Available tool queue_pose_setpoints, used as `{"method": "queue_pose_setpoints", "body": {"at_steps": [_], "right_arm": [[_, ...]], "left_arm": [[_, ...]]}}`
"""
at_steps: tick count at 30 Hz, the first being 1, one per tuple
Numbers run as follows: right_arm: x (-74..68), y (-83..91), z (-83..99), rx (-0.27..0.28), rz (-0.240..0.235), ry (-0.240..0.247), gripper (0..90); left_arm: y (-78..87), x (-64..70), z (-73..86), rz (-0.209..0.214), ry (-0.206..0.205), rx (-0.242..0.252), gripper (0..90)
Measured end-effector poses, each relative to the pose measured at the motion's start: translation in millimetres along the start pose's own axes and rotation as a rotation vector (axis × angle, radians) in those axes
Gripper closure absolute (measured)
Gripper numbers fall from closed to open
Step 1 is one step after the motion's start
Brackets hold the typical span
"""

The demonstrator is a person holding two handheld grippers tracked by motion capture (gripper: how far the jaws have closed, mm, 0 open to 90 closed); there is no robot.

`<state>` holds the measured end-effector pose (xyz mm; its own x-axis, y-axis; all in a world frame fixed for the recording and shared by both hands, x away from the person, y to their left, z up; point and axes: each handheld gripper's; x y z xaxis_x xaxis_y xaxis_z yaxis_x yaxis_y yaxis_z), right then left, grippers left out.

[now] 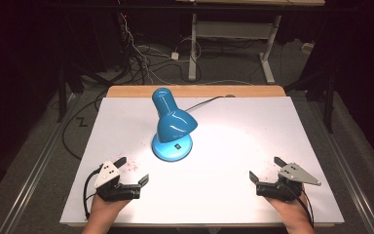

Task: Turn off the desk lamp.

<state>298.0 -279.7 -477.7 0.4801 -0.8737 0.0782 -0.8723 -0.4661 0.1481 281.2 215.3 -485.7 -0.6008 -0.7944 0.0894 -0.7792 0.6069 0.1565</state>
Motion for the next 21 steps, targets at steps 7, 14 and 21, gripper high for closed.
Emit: {"method": "queue_pose_setpoints", "body": {"at_steps": [7, 14, 21], "right_arm": [[-1.5, -0.8, -0.5, 0.004, -0.006, 0.001, 0.4], [-2.1, -0.9, -0.3, 0.002, -0.004, 0.005, 0.4], [-2.4, -0.6, -0.3, 0.003, -0.003, 0.005, 0.4]], "left_arm": [[0.2, -0.5, 0.2, 0.002, 0.003, 0.0, 0.0], [-0.3, -1.1, 0.1, 0.014, 0.016, -0.006, 0.0], [-0.9, -0.9, 0.0, 0.033, 0.018, -0.011, 2.9]]}}
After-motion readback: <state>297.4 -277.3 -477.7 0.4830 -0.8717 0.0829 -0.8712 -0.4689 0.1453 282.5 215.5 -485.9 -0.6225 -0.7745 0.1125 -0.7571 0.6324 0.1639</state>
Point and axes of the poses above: each handheld gripper's, and its own axes: y roughly backward along the jaws, z roughly out of its underside, x roughly to its right, and after that the axes turned 13 degrees about x, right-handed
